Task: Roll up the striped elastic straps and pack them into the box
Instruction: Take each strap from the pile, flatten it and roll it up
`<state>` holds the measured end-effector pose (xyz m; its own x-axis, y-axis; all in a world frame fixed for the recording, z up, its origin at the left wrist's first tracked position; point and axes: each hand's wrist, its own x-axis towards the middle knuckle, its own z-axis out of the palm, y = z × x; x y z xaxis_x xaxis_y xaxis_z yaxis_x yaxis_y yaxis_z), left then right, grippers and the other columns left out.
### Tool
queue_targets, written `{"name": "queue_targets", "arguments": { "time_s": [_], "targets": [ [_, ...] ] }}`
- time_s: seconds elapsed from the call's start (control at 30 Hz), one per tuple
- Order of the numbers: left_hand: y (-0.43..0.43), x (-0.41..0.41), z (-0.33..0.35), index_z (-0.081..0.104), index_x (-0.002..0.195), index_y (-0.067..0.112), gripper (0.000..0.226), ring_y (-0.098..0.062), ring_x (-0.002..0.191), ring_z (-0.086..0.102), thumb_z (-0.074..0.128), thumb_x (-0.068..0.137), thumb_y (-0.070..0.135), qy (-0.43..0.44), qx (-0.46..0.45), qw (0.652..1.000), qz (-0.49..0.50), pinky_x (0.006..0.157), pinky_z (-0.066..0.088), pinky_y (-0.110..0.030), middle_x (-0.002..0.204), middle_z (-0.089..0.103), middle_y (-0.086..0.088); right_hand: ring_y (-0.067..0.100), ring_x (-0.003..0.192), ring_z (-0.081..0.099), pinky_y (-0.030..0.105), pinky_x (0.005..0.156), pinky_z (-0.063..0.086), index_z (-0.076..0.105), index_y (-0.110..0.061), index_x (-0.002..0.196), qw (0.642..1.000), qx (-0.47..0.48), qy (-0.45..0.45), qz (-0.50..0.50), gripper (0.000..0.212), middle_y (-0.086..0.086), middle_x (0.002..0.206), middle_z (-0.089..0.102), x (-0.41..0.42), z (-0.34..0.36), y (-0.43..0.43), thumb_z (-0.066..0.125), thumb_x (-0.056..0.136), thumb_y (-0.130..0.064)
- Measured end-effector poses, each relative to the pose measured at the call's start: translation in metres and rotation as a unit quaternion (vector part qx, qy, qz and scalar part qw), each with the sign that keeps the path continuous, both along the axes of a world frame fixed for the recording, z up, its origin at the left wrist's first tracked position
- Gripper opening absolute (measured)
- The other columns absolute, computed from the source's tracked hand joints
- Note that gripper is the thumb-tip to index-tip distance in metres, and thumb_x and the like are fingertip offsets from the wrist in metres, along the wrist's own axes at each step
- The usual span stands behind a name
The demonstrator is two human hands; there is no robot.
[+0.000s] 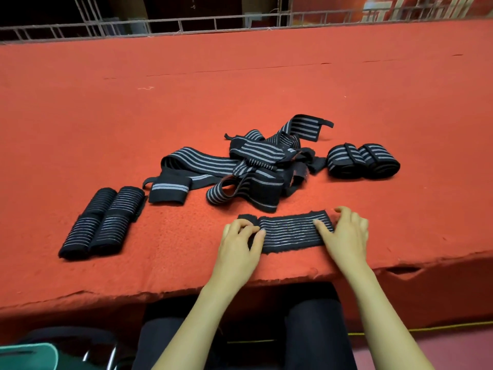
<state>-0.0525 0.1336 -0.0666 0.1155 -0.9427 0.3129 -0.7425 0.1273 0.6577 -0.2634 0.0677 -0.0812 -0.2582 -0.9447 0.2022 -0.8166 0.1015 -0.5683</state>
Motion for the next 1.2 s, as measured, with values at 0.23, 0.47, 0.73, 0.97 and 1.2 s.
{"name": "queue_targets", "arguments": {
  "time_s": [0.23, 0.47, 0.73, 0.97, 1.2],
  "targets": [
    [-0.007, 0.005, 0.005, 0.067, 0.099, 0.013, 0.016, -0.020, 0.103, 0.053, 0.066, 0.083, 0.011, 0.047, 0.048, 0.998, 0.017, 0.094, 0.044, -0.037, 0.104, 0.053, 0.008, 0.035, 0.103, 0.051, 0.043, 0.086, 0.037, 0.055, -0.016, 0.092, 0.997, -0.008, -0.065, 0.038, 0.015, 0.006, 0.095, 0.061, -0.014, 0.009, -0.008, 0.061, 0.090, -0.029],
    [-0.008, 0.003, 0.010, 0.064, 0.100, 0.016, 0.018, -0.019, 0.105, 0.051, 0.067, 0.083, 0.010, 0.075, 0.078, 0.993, 0.045, 0.095, 0.043, -0.037, 0.104, 0.048, 0.007, 0.031, 0.097, 0.053, 0.038, 0.080, 0.035, 0.052, -0.022, 0.079, 0.997, 0.017, -0.043, 0.059, 0.020, -0.002, 0.085, 0.054, -0.011, 0.016, -0.014, 0.065, 0.087, -0.034],
    [-0.011, -0.003, 0.012, 0.041, 0.126, 0.008, 0.048, -0.029, 0.120, 0.038, 0.063, 0.087, 0.023, 0.041, 0.144, 0.981, 0.120, 0.100, 0.027, -0.032, 0.127, 0.045, -0.011, 0.032, 0.106, 0.046, 0.039, 0.087, 0.032, 0.050, -0.016, 0.080, 0.997, 0.058, -0.013, 0.043, 0.019, 0.008, 0.100, 0.056, -0.004, 0.011, -0.020, 0.059, 0.090, -0.029],
    [-0.014, -0.008, 0.009, 0.036, 0.118, 0.004, 0.036, -0.033, 0.117, 0.045, 0.056, 0.090, 0.015, 0.081, 0.139, 0.978, 0.131, 0.094, 0.032, -0.035, 0.126, 0.046, -0.017, 0.029, 0.101, 0.044, 0.037, 0.084, 0.030, 0.046, -0.016, 0.075, 0.997, 0.054, -0.038, 0.040, 0.017, 0.000, 0.090, 0.047, -0.005, 0.012, -0.016, 0.058, 0.086, -0.021],
    [-0.019, -0.041, 0.005, 0.049, 0.110, 0.004, 0.035, -0.032, 0.102, 0.048, 0.061, 0.077, 0.002, -0.003, -0.009, 0.992, 0.127, 0.090, 0.042, -0.040, 0.109, 0.047, -0.013, 0.027, 0.098, 0.045, 0.035, 0.080, 0.028, 0.047, -0.017, 0.074, 0.997, 0.043, -0.055, 0.039, 0.018, -0.002, 0.089, 0.049, -0.009, 0.006, -0.016, 0.061, 0.085, -0.023]
  ]
}}
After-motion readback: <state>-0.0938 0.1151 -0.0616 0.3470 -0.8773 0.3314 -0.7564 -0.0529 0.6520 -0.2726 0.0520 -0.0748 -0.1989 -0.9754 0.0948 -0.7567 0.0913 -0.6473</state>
